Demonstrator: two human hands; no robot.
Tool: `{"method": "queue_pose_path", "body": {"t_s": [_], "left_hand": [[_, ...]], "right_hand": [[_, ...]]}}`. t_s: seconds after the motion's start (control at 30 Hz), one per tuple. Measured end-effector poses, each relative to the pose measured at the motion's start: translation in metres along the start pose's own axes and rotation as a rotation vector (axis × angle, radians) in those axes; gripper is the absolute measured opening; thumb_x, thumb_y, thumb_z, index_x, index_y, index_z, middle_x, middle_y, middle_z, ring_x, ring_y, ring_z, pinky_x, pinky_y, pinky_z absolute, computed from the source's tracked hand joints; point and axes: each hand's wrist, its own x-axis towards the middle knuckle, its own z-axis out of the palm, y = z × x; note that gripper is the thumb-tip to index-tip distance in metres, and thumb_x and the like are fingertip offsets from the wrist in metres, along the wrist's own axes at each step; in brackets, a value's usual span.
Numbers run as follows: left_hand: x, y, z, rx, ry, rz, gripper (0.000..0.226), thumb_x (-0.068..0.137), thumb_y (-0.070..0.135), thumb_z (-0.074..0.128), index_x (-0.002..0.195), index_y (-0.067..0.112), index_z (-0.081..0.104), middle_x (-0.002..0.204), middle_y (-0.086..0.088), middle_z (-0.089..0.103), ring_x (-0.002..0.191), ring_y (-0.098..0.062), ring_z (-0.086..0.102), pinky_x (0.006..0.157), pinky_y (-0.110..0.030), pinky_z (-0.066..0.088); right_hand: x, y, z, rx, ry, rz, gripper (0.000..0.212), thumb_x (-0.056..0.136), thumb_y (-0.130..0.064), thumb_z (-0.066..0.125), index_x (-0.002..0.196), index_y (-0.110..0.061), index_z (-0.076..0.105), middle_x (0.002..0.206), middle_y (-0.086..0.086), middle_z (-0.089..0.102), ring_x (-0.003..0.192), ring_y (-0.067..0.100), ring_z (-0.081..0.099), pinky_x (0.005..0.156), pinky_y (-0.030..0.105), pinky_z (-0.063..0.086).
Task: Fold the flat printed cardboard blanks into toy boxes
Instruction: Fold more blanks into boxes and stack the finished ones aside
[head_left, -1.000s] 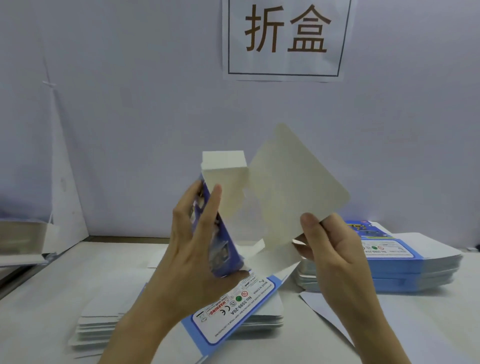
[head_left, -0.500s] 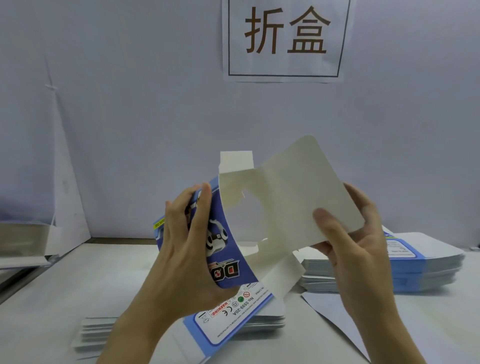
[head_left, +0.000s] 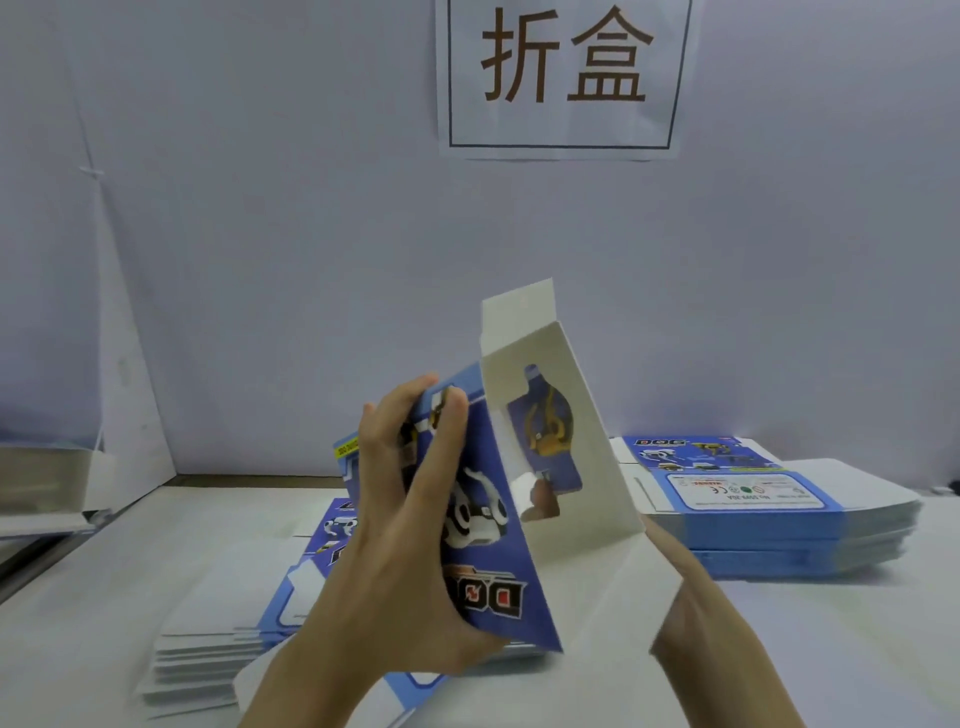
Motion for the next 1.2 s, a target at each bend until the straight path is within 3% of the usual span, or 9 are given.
{"method": "queue_pose_path", "body": {"t_s": [0.07,0.13,0.2,0.33,0.5,0.63,0.93,1.03,1.2], "left_hand": [[-0.003,-0.01,-0.004,0.044,-0.031,0.024,0.13,0.055,0.052,0.083,0.153,0.032,0.0,0.148,-0.011,0.018,0.143,-0.032,0.022,0.114,-0.036,0.03],[-0.003,-0.016,-0.011,0.073,-0.046,0.035,0.134,0.052,0.053,0.085,0.153,0.032,-0.002,0.147,-0.009,0.017,0.142,-0.029,0.023,0.111,-0.026,0.031],[0.001,-0.019,-0.017,0.096,-0.117,-0.006,0.137,0.048,0.052,0.086,0.152,0.033,-0.001,0.148,-0.009,0.016,0.139,-0.032,0.026,0.103,-0.033,0.043],[-0.001,-0.017,-0.015,0.063,-0.166,-0.071,0.12,0.057,0.057,0.076,0.151,0.029,0.007,0.149,-0.006,0.017,0.136,-0.029,0.031,0.094,-0.04,0.052],[0.001,-0.012,-0.018,0.029,-0.179,-0.091,0.117,0.058,0.058,0.073,0.151,0.029,0.008,0.149,-0.002,0.017,0.136,-0.026,0.032,0.09,-0.039,0.055],[0.002,-0.009,-0.02,0.035,-0.189,-0.085,0.12,0.056,0.055,0.078,0.15,0.031,0.007,0.148,-0.002,0.016,0.137,-0.027,0.031,0.091,-0.038,0.055],[0.006,0.001,-0.018,0.162,-0.199,-0.073,0.109,0.059,0.062,0.067,0.147,0.021,0.018,0.146,0.0,0.02,0.134,-0.029,0.03,0.089,-0.06,0.049],[0.004,-0.004,-0.018,0.278,-0.209,0.002,0.111,0.057,0.059,0.072,0.147,0.018,0.02,0.145,-0.007,0.022,0.139,-0.023,0.019,0.095,-0.072,0.037],[0.006,-0.007,-0.015,0.343,-0.218,0.097,0.107,0.059,0.058,0.07,0.145,0.023,0.017,0.145,-0.011,0.023,0.142,-0.023,0.014,0.117,-0.055,0.006]], "right_hand": [[0.0,-0.002,-0.002,0.102,-0.067,-0.015,0.022,0.055,-0.009,0.089,0.069,-0.005,0.072,0.063,0.007,0.069,0.054,0.021,0.067,0.055,0.028,0.056],[-0.003,-0.006,-0.004,0.132,0.021,-0.153,0.032,0.06,-0.022,0.081,0.087,-0.005,0.075,0.081,0.01,0.073,0.071,0.026,0.07,0.066,0.033,0.058],[-0.005,-0.012,-0.01,0.026,0.222,-0.405,0.043,0.065,-0.029,0.073,0.103,-0.008,0.07,0.088,0.006,0.072,0.076,0.025,0.064,0.071,0.034,0.054],[-0.014,-0.016,-0.013,-0.239,0.425,-0.886,0.019,0.085,-0.015,0.066,0.104,-0.019,0.069,0.078,-0.004,0.071,0.054,0.012,0.061,0.044,0.023,0.051],[-0.017,-0.011,-0.006,-0.373,0.529,-1.115,0.034,0.089,-0.013,0.064,0.11,-0.04,0.066,0.092,-0.017,0.073,0.05,0.021,0.068,0.043,0.037,0.055],[-0.02,-0.009,-0.005,-0.47,0.602,-1.259,0.039,0.089,-0.015,0.066,0.116,-0.043,0.063,0.086,-0.02,0.071,0.062,0.011,0.067,0.048,0.025,0.057],[-0.017,-0.008,-0.003,-0.475,0.602,-1.32,0.026,0.089,-0.02,0.062,0.098,-0.042,0.072,0.076,-0.018,0.07,0.067,0.003,0.055,0.063,0.026,0.055],[-0.022,-0.015,-0.002,-0.252,0.45,-1.133,0.019,0.079,-0.044,0.059,0.084,-0.031,0.073,0.074,-0.009,0.068,0.064,0.006,0.058,0.054,0.02,0.05],[-0.026,-0.024,-0.01,-0.084,0.217,-0.784,0.03,0.077,-0.038,0.06,0.095,-0.019,0.074,0.085,-0.002,0.074,0.069,0.008,0.068,0.054,0.02,0.054]]}}
